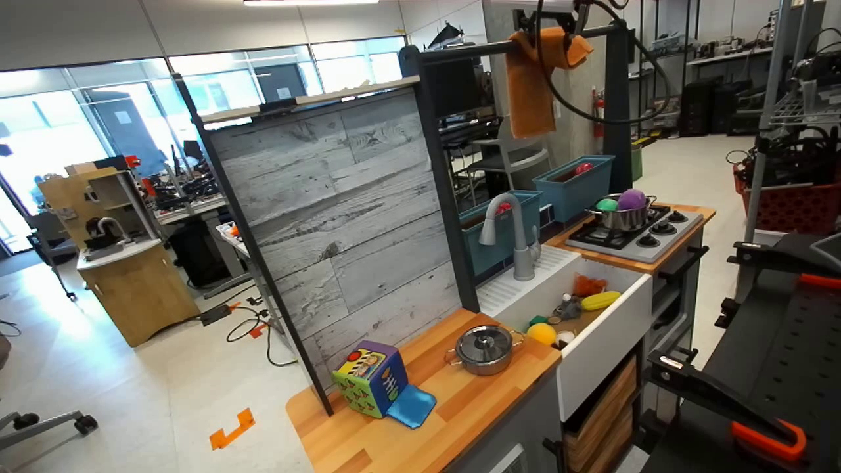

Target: Pick up the cloth and put it in the sink, then pick up the lid from the pot and put it on the counter

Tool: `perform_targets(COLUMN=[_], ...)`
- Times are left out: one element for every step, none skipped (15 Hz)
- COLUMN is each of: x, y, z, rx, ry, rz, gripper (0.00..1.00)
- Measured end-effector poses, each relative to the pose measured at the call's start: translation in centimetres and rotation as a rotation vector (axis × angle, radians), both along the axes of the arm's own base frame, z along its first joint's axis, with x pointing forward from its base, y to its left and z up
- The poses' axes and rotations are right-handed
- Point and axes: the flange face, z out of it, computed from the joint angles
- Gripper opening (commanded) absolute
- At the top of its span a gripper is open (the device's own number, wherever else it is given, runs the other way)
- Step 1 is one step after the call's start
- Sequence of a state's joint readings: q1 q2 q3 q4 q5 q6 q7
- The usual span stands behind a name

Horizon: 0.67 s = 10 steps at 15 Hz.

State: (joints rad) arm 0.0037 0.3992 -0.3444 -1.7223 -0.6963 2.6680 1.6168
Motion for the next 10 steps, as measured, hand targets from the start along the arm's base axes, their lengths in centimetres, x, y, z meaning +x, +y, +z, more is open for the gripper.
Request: perform_targets(x=[0.2,0.4,0.6,0.7,0.8,0.8,0.9,0.8,0.7,0.4], y=[0.2,0.3,0.4,0.4,0.4,0.4,0.4,0.5,0.9,1.7], z=[-0.2,-0.4,-0.6,-0.8,-1.1,-1.3,-1.4,-1.6,-2.2,-3.1], rx=[-0.003,-0.004,-0.005,-0.004,-0.001,0.000,0.001,0.007,0.033,0.067], ry=[-0.005,-0.007,-0.011,-0.014,-0.015,-0.015,-0.013,-0.009,0.025,0.069], rz=[-0.016,-0.028,-0.035,-0.041,-0.046,-0.049,-0.049,-0.053,-0.055,-0.039], gripper=[0.35,0.27,0.20,0.12,0.05,0.00,0.00,0.00,0.00,0.01])
